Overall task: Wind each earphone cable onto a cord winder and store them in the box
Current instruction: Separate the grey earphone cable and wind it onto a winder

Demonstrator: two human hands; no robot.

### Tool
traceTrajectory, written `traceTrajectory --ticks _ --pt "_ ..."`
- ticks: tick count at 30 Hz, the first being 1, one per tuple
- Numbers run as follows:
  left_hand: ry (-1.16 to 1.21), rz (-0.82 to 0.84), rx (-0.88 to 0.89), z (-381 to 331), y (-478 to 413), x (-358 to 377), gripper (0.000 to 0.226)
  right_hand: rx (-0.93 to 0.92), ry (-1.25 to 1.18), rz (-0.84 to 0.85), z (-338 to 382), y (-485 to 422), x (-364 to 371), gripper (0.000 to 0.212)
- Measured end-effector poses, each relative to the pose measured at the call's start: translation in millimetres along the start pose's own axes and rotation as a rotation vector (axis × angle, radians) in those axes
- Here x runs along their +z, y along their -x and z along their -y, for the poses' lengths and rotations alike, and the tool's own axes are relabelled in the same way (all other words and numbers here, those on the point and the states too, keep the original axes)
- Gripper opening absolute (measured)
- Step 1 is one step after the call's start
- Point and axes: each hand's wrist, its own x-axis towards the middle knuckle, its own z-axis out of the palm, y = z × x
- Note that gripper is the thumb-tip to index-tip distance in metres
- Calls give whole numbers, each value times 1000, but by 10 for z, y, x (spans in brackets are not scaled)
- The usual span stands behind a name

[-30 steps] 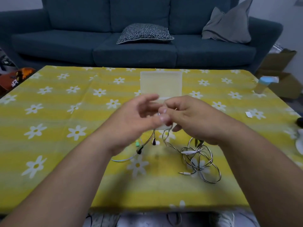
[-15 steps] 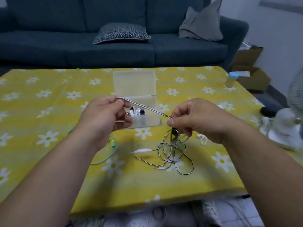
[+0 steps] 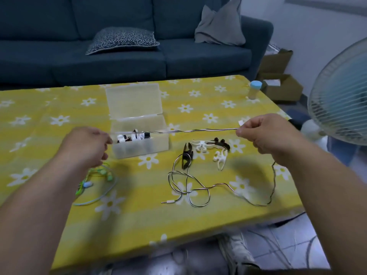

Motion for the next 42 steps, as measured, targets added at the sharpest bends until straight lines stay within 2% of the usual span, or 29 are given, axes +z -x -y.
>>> traceTrajectory --ticks 2,5,8,10,13,18,23,27,30,32,34,36,40,42 --pt "-334 163 63 68 17 35 29 -2 56 -139 -74 -47 -48 10" --pt "-800 399 126 110 74 132 27 4 261 -241 -212 -144 -36 19" --pt "-1030 520 222 88 156 239 6 46 442 -79 -318 -244 148 10" --pt "-982 575 219 105 174 286 15 72 521 58 -361 -263 352 21" --pt "-866 583 190 76 203 317 32 107 611 54 -461 -269 631 40" --pt "-761 494 244 67 190 313 24 154 680 9 -529 -269 822 33" --pt "-619 352 305 97 187 261 16 42 777 72 -302 -253 819 27" --pt "-275 224 381 33 270 302 19 -251 621 125 162 23 819 17" --pt "-52 346 450 -68 380 346 33 -375 536 207 421 319 904 19" --pt "-21 458 458 -99 427 357 36 -422 500 224 511 421 973 21" --pt "-7 520 419 -108 434 353 28 -456 477 211 576 437 1031 17" --pt "108 530 324 -124 443 341 18 -467 451 208 623 424 1059 15" --pt "278 340 212 -96 352 262 10 -431 393 232 691 351 996 23" --pt "331 267 176 -59 284 213 7 -430 345 233 717 314 959 12"
